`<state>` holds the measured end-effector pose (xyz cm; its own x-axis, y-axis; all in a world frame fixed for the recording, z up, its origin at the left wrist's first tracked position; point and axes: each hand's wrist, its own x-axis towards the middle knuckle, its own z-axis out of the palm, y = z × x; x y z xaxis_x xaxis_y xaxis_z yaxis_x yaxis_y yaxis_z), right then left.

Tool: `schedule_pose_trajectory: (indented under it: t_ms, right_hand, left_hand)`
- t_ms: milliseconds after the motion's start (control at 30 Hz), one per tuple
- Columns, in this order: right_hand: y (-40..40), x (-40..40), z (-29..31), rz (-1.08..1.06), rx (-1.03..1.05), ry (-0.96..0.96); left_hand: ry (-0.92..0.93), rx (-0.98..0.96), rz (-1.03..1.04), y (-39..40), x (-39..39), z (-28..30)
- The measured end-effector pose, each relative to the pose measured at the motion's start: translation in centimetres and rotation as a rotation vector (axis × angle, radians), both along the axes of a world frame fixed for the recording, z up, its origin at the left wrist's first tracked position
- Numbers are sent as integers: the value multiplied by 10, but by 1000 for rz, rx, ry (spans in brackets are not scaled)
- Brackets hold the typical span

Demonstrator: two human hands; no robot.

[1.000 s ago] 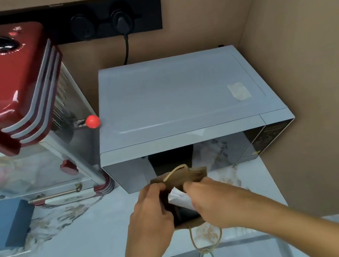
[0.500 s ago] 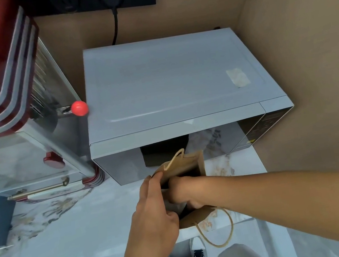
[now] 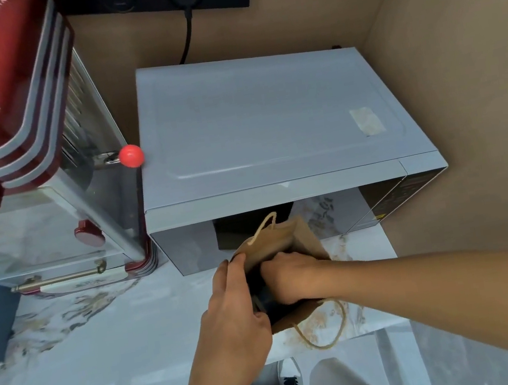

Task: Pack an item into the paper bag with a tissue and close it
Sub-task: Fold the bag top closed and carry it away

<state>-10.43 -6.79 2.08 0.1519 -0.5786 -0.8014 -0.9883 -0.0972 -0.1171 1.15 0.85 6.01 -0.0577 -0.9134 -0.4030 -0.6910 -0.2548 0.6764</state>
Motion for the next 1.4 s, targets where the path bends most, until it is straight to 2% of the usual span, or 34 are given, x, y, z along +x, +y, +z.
schedule_pose_trajectory:
  t_ms: [67, 167, 267, 367, 667, 900, 1100, 1267, 1400]
  right_hand:
    - [-2, -5, -3, -7, 57, 76]
    - [-5, -4, -7, -218, 198, -3]
    - [-3, 0, -7, -314, 194, -87]
    - [1, 1, -5, -290, 169, -136]
    - [9, 14, -5, 9, 51, -140]
    - [2, 11, 7, 76, 41, -183]
    - [9, 8, -5, 411, 73, 200]
    - [8, 10, -11, 566, 114, 193]
    - [4, 14, -9, 692, 173, 265]
  left_hand:
    - [-9, 5, 0, 0, -2, 0]
    - [-4, 3, -17, 0, -6, 0]
    - [2, -2, -20, 1, -6, -2]
    - [17, -6, -11, 1, -3, -3]
    - [51, -10, -1, 0, -3, -1]
    - [67, -27, 7, 0, -3, -1]
    - [39, -26, 34, 1, -4, -3]
    - [53, -38, 44, 1, -6, -3]
    - [58, -47, 48, -1, -6, -5]
